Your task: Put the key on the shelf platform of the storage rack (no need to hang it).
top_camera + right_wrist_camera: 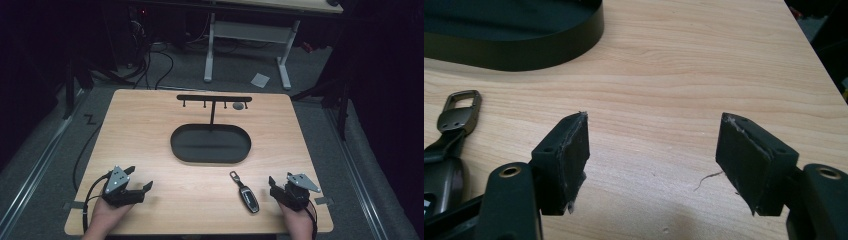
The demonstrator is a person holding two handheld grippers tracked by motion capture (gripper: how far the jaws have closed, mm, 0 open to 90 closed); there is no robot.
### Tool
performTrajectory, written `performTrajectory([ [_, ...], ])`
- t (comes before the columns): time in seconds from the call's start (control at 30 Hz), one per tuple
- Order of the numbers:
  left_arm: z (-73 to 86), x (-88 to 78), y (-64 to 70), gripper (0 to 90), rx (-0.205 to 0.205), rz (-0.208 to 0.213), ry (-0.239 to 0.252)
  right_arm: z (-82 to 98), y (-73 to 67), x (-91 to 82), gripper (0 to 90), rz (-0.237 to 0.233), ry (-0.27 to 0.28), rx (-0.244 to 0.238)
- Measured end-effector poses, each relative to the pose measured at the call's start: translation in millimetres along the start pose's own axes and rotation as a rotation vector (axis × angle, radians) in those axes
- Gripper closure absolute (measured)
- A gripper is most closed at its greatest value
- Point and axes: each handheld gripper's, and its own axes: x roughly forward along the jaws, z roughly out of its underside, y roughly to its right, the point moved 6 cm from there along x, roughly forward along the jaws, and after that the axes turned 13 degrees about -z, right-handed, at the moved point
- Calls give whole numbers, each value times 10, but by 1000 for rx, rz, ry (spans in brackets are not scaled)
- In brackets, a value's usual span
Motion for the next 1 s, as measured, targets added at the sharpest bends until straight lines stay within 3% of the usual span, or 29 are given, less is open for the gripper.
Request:
performTrajectory([
  [0.13, -30, 11, 9, 162, 7, 12, 9, -11, 18, -17, 301, -5, 5, 19],
  [0.4, -30, 20, 16, 160, 4, 18, 1, 14, 10, -14, 252, 9, 9, -17],
  [0.7, -22, 19, -1, 158, -2, 10, -4, -27, -59, -2, 226, -23, -3, -57],
  [0.87, 8, 22, 18, 158, -12, 15, -16, -116, -116, 63, 216, -40, -49, -70],
  [1.0, -7, -6, 1, 158, -16, 16, -3, -165, -147, 118, 220, -51, -108, -47],
])
